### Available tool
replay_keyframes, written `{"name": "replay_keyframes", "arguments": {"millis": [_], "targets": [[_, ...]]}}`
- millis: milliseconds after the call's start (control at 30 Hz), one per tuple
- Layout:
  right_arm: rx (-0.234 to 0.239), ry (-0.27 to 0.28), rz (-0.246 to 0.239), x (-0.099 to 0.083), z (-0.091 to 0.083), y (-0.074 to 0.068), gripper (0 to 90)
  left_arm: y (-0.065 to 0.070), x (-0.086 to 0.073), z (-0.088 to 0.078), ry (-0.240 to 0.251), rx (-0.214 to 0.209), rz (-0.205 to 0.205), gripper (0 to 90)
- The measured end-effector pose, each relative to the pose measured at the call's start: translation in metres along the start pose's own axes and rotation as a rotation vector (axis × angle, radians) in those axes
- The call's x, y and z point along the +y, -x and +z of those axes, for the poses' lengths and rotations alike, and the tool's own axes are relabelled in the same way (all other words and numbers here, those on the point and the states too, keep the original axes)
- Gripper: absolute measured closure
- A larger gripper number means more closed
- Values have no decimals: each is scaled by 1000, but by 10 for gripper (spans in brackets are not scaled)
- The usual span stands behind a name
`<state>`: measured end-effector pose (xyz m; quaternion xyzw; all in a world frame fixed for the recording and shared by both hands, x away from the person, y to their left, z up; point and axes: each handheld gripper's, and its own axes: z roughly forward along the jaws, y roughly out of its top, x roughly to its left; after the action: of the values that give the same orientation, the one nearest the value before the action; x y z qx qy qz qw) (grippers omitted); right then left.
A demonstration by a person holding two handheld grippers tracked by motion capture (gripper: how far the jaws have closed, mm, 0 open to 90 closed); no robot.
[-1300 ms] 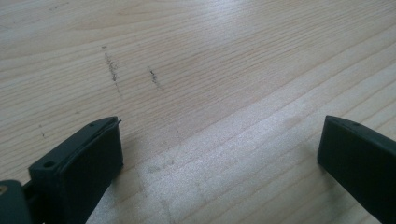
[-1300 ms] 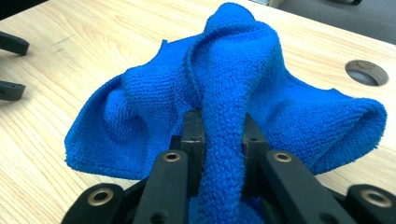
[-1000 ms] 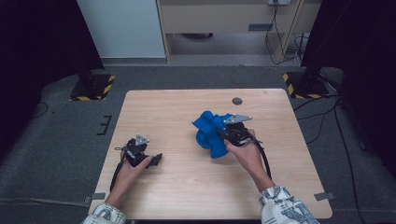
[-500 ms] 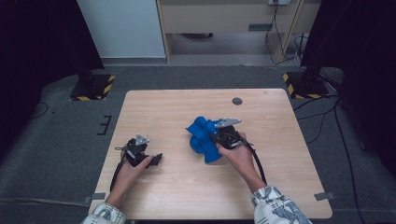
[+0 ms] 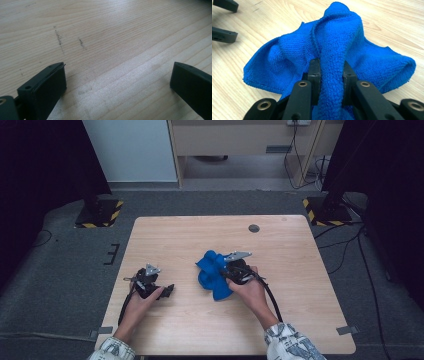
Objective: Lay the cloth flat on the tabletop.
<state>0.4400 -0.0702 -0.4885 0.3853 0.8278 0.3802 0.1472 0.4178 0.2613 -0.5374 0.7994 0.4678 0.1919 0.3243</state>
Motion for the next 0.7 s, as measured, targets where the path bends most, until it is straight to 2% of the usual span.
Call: {"name": "replay_keyframes", "arguments": {"millis": [300, 500, 600, 700], "targets": [[3, -16, -3, -5, 9, -7, 738, 0, 0, 0, 0, -1, -1, 0], [-7, -31, 7, -10, 15, -7, 706, 0, 0, 0, 0, -1, -1, 0], [-10, -34, 8, -11, 16, -6, 662, 0, 0, 0, 0, 0, 0, 0], [-29, -41, 4, -12, 16, -6, 527, 0, 0, 0, 0, 0, 0, 0]]}}
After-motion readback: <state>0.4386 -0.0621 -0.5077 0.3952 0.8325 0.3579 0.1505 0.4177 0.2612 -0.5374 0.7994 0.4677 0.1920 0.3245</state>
